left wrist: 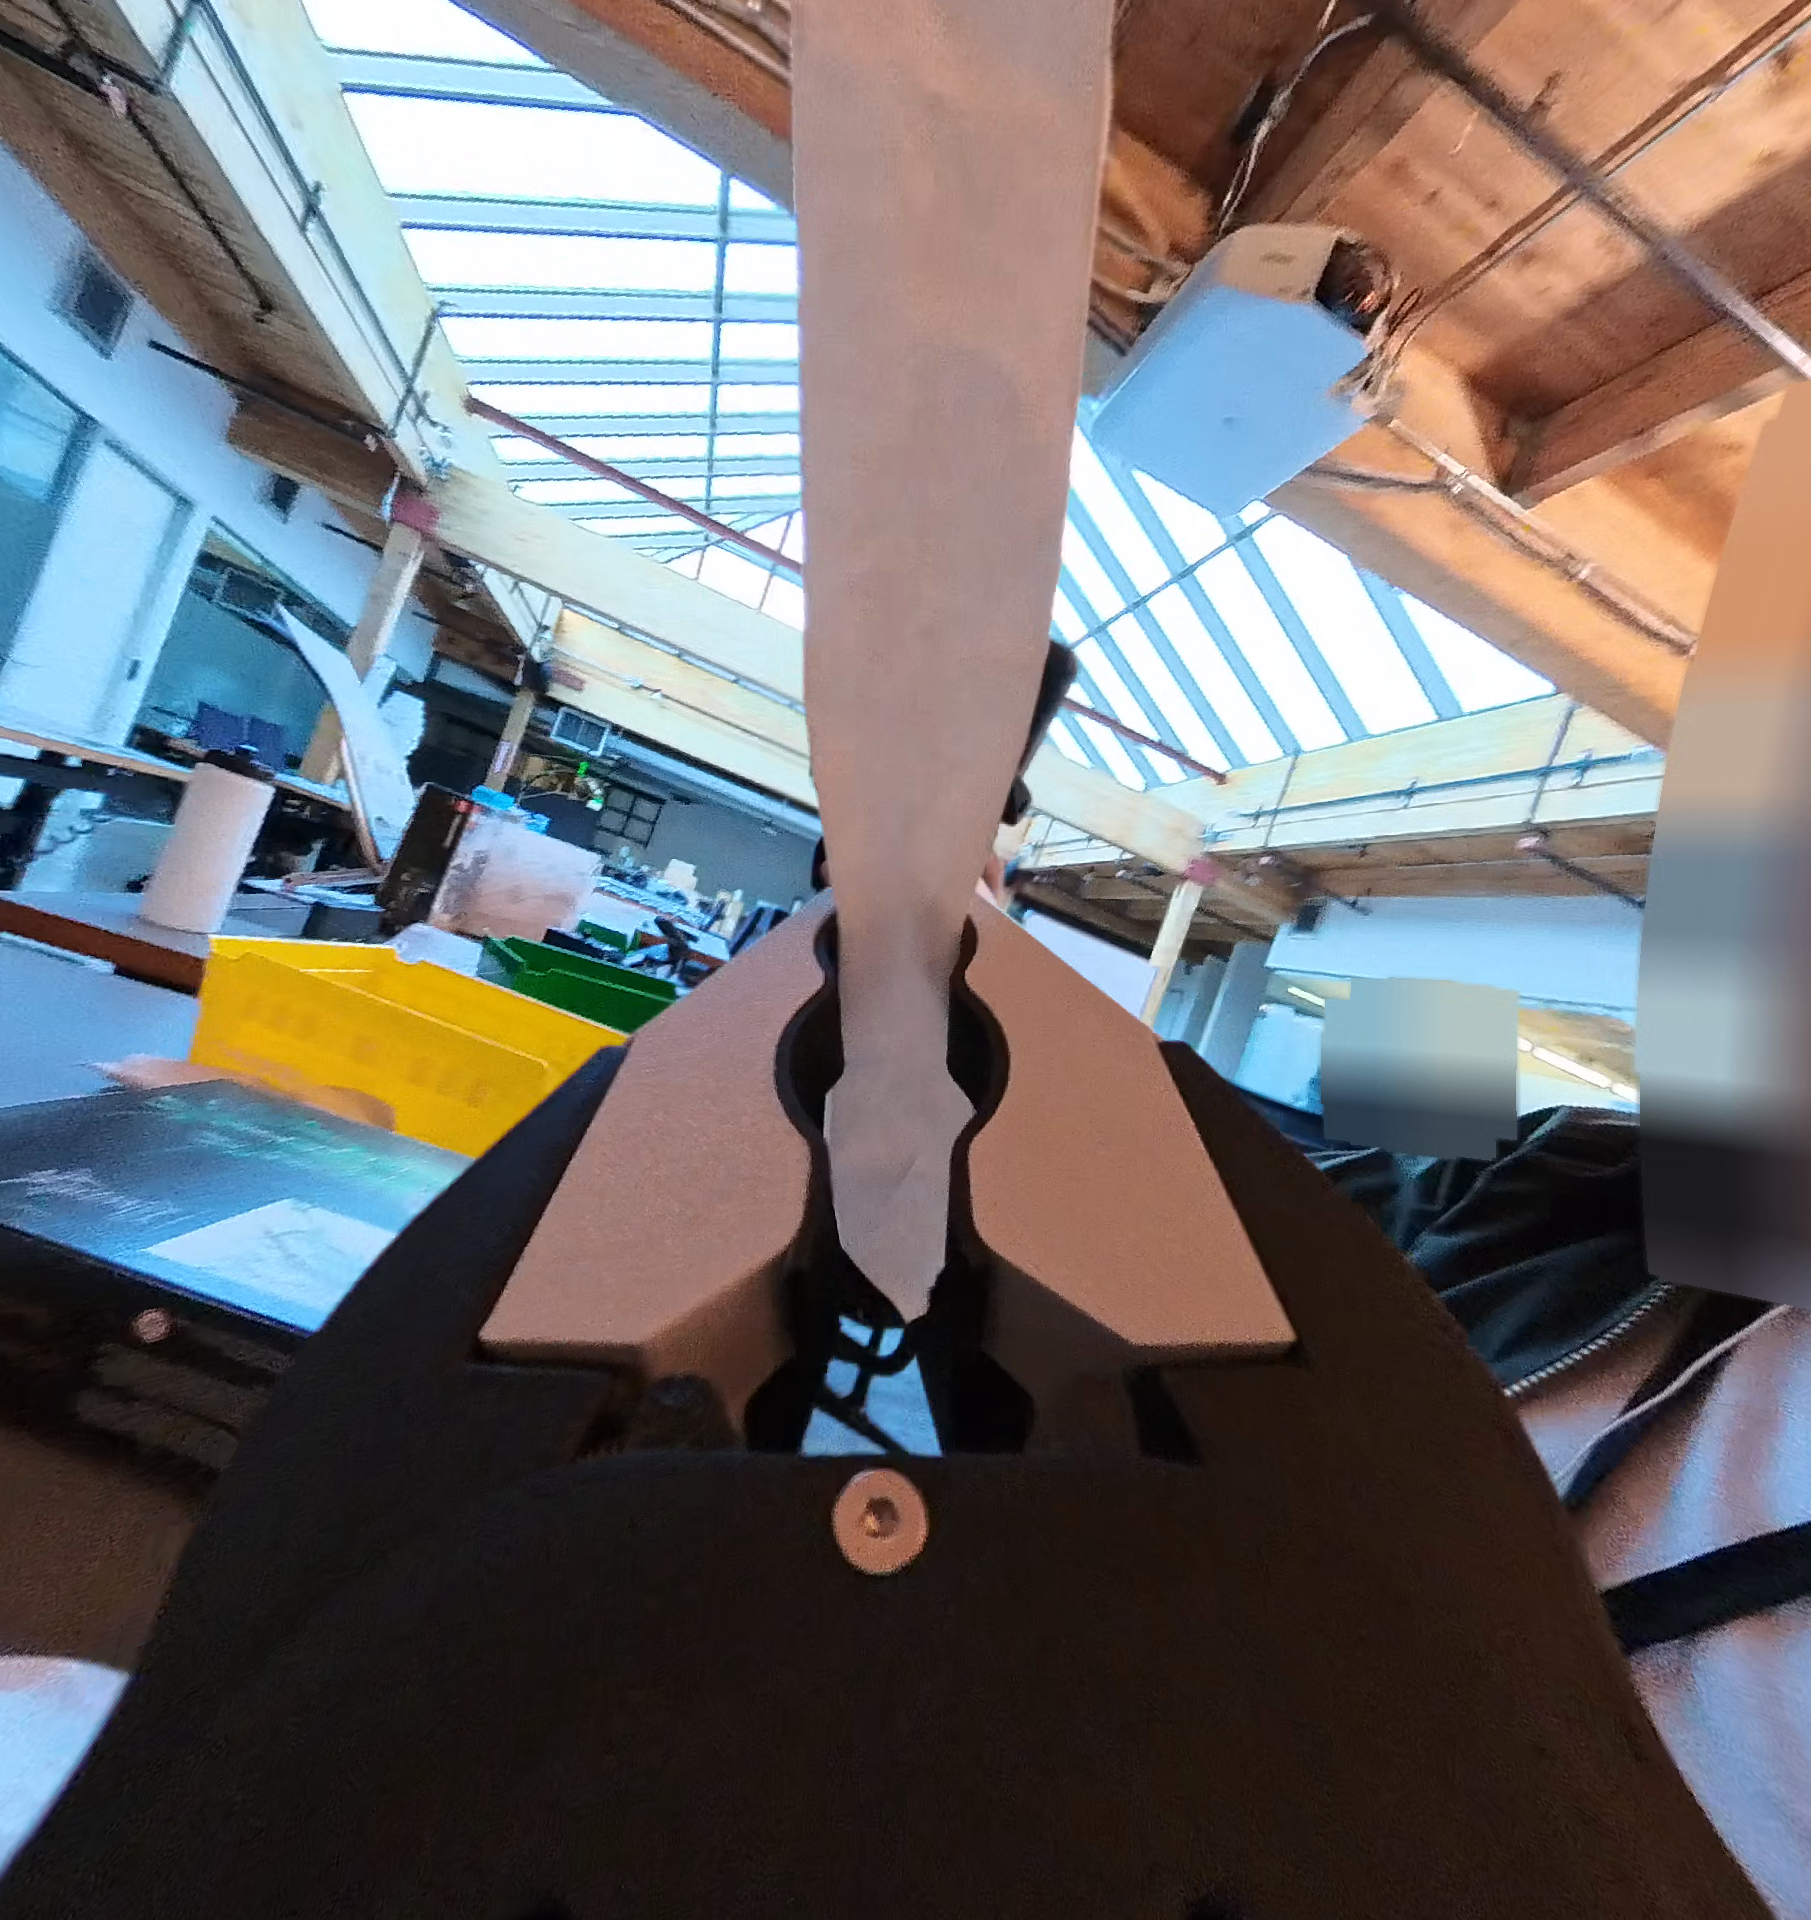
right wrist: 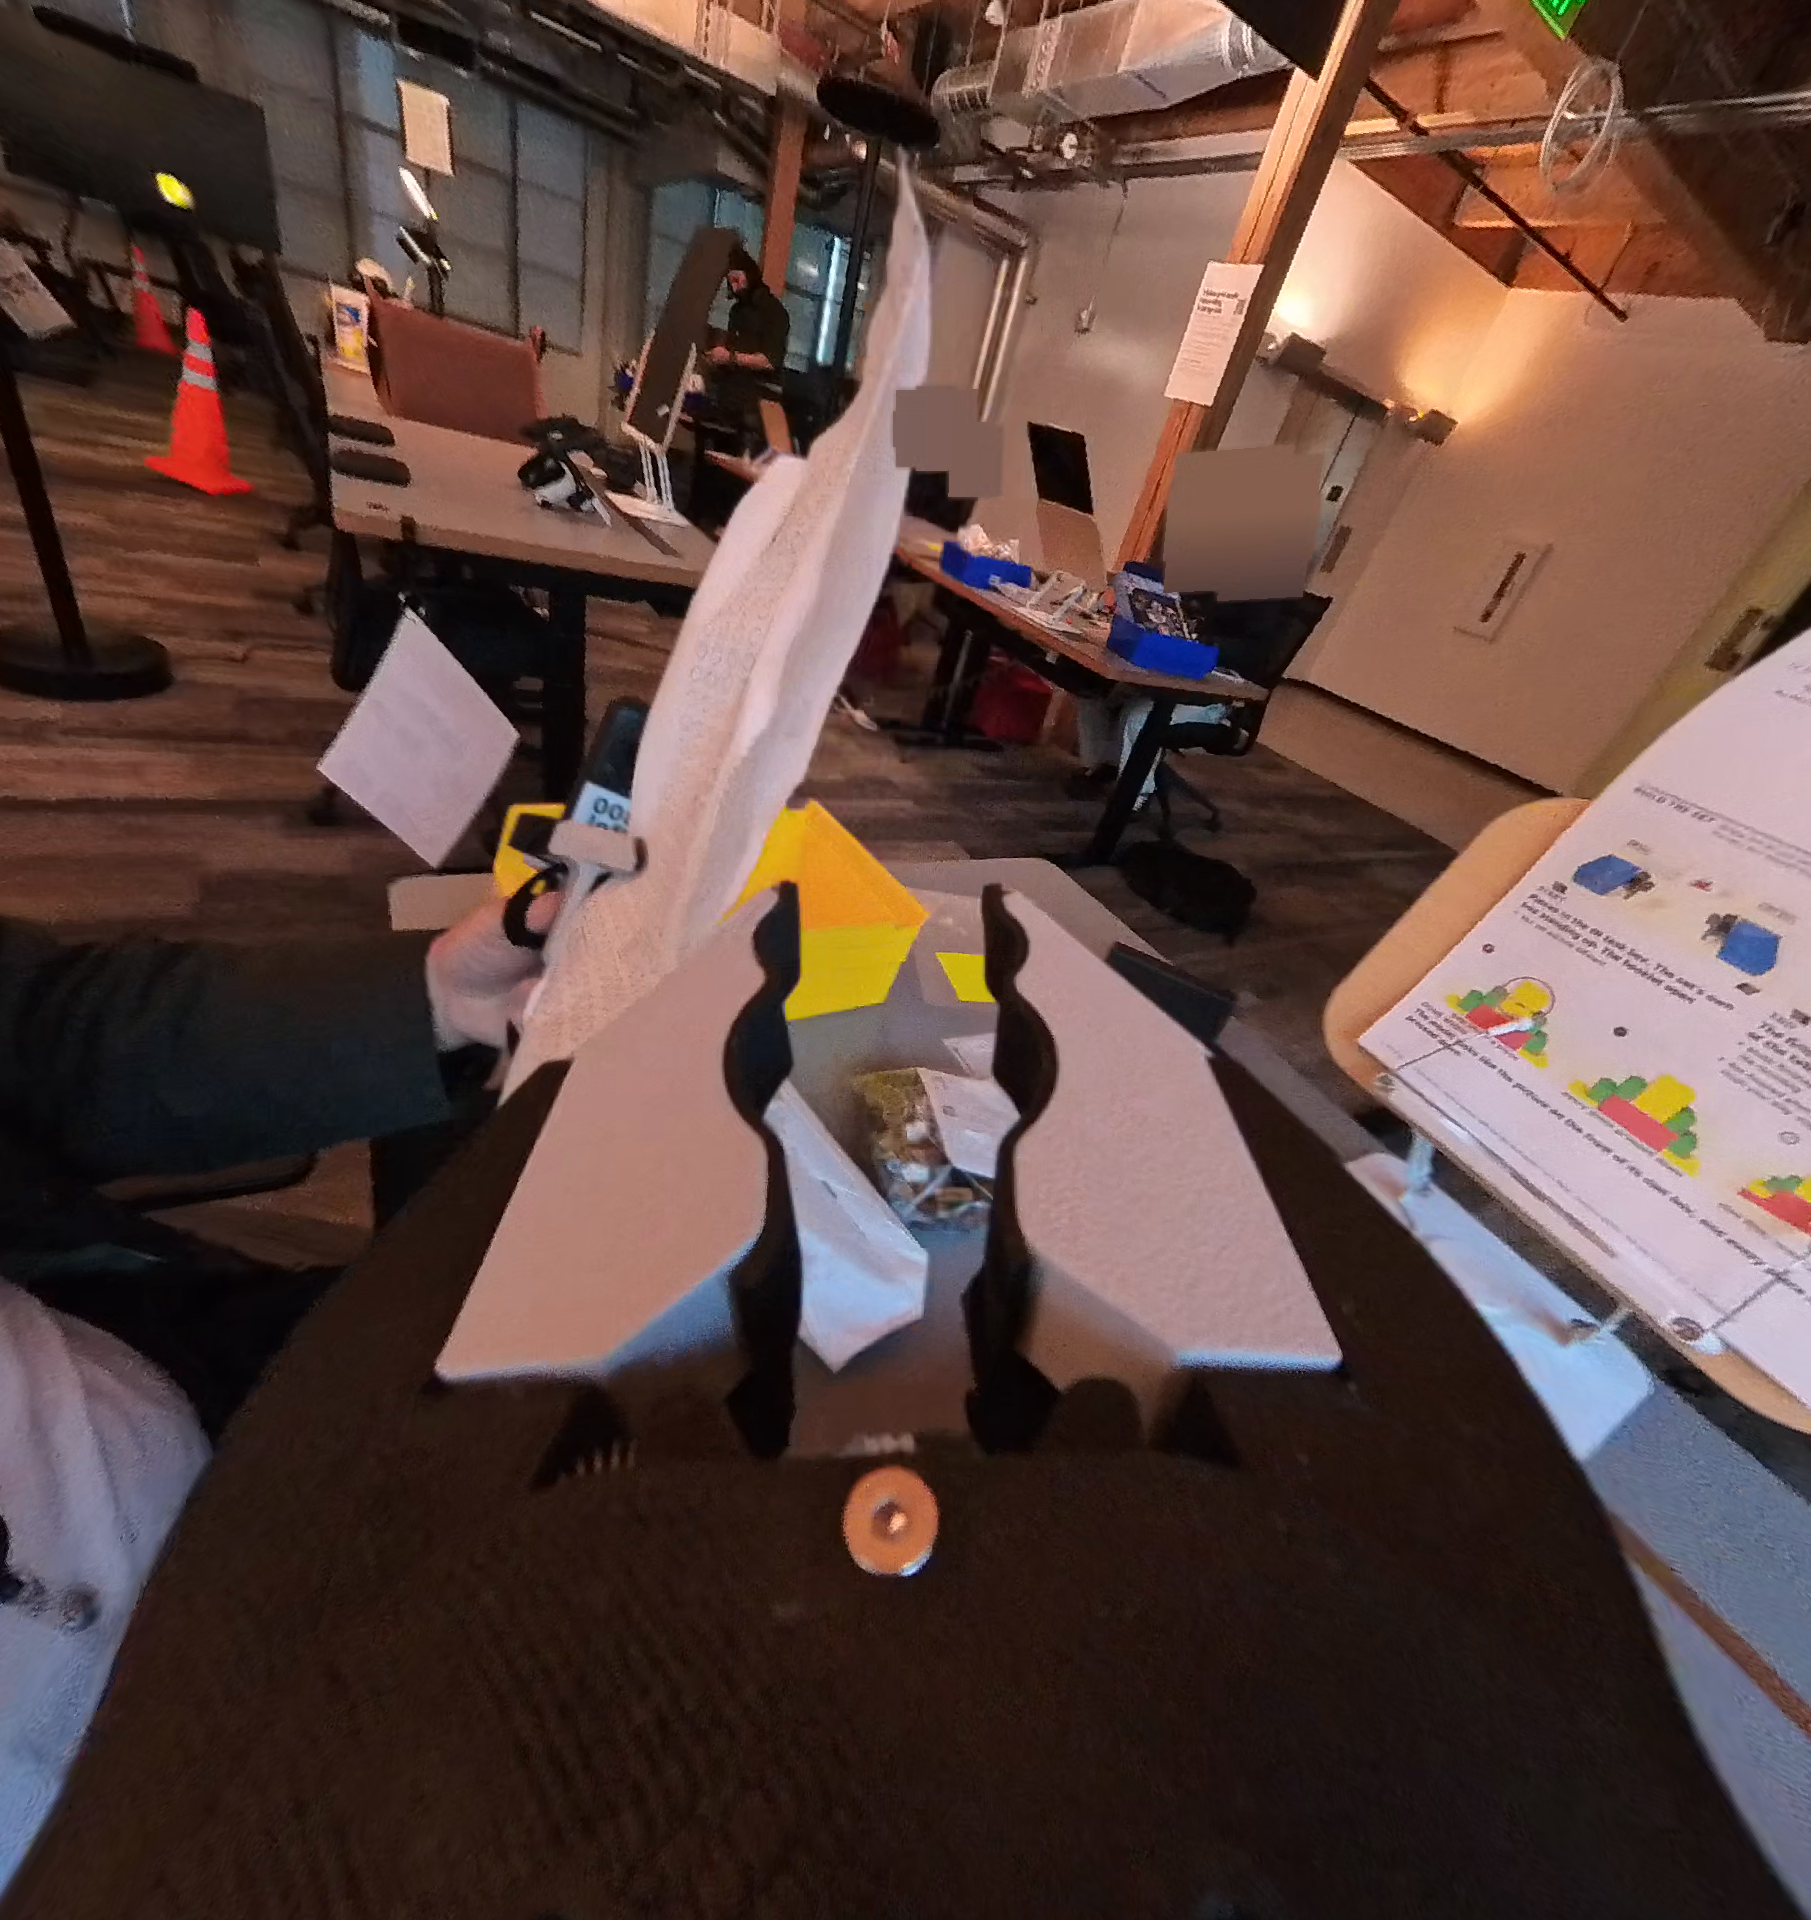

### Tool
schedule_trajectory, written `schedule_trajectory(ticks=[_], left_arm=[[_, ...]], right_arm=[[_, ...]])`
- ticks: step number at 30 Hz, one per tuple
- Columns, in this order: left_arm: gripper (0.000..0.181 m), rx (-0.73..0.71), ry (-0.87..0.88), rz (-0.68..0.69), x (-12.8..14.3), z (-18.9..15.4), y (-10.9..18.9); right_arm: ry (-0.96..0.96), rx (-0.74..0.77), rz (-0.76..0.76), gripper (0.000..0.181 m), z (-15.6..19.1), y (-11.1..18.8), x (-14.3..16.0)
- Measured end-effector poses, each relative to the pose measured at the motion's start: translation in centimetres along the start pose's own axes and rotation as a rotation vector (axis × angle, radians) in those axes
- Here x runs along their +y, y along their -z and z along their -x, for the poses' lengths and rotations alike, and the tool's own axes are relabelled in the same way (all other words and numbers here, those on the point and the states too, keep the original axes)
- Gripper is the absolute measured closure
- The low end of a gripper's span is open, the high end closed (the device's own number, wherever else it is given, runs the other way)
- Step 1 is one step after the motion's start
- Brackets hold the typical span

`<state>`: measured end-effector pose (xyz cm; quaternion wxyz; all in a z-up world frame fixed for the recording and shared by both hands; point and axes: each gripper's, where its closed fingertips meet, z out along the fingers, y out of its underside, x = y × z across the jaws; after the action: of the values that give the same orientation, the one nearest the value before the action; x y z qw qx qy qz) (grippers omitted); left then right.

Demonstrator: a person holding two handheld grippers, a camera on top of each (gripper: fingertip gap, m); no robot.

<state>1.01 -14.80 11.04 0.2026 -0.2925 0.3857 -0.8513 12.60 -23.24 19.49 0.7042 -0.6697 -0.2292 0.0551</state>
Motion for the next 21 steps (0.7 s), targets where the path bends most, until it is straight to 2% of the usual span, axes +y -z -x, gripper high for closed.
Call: schedule_trajectory(ticks=[4,8,11,15,21], left_arm=[[0.170,0.025,0.041,-0.022,0.2,0.1,0.2],[0.169,0.049,0.059,-0.012,0.7,-0.2,0.2],[0.168,0.048,0.051,-0.001,1.1,-0.3,0.1],[0.167,0.048,0.040,0.002,1.1,-0.4,0.3],[0.165,0.049,0.015,0.007,1.1,-0.6,0.4]], right_arm=[[-0.146,-0.129,-0.086,0.148,1.6,-0.8,-1.2],[-0.119,-0.076,-0.031,0.154,1.5,-1.8,-0.4],[-0.147,-0.126,-0.042,0.154,2.3,-2.1,-0.5],[-0.180,-0.116,-0.046,0.157,2.1,-2.0,-0.9],[-0.186,-0.131,0.015,0.159,2.5,-2.4,-0.2]])
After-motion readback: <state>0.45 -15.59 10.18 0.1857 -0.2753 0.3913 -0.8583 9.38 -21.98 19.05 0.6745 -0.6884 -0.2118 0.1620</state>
